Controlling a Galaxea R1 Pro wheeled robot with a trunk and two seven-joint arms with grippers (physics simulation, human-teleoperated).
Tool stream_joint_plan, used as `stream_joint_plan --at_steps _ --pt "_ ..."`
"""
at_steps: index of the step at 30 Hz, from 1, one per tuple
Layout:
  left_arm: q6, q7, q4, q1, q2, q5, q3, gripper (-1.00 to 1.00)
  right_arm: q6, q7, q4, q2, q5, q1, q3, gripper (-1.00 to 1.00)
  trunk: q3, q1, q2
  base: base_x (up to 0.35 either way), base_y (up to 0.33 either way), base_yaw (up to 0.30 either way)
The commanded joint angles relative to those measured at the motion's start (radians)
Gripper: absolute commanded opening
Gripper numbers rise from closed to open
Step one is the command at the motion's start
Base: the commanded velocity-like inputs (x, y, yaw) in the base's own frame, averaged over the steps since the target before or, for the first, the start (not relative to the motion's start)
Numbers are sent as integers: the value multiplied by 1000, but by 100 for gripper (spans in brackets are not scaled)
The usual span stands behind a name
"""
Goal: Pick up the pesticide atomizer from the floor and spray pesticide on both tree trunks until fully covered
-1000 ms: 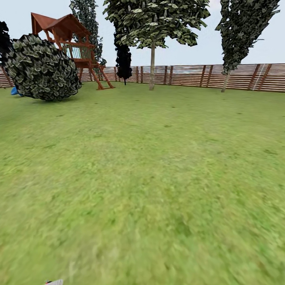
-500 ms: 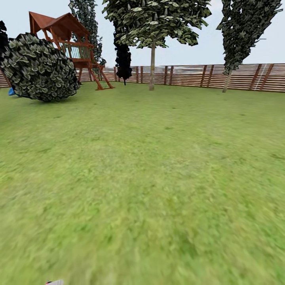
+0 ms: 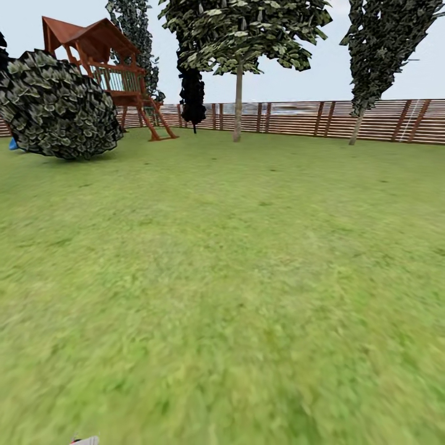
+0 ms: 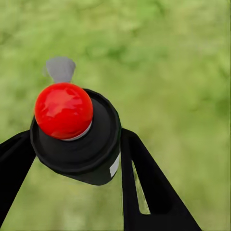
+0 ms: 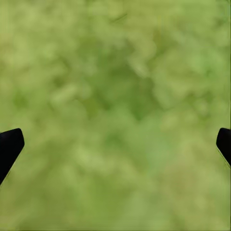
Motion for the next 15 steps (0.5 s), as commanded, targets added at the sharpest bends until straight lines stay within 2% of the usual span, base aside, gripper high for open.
stream_joint_plan --at_steps 1,15 --pt "0 0 0 0 0 0 0 -100 0 0 0 0 0 0 0 100 0 0 0 341 0 0" --pt "0 0 0 0 0 0 0 -100 0 0 0 0 0 0 0 100 0 0 0 341 0 0"
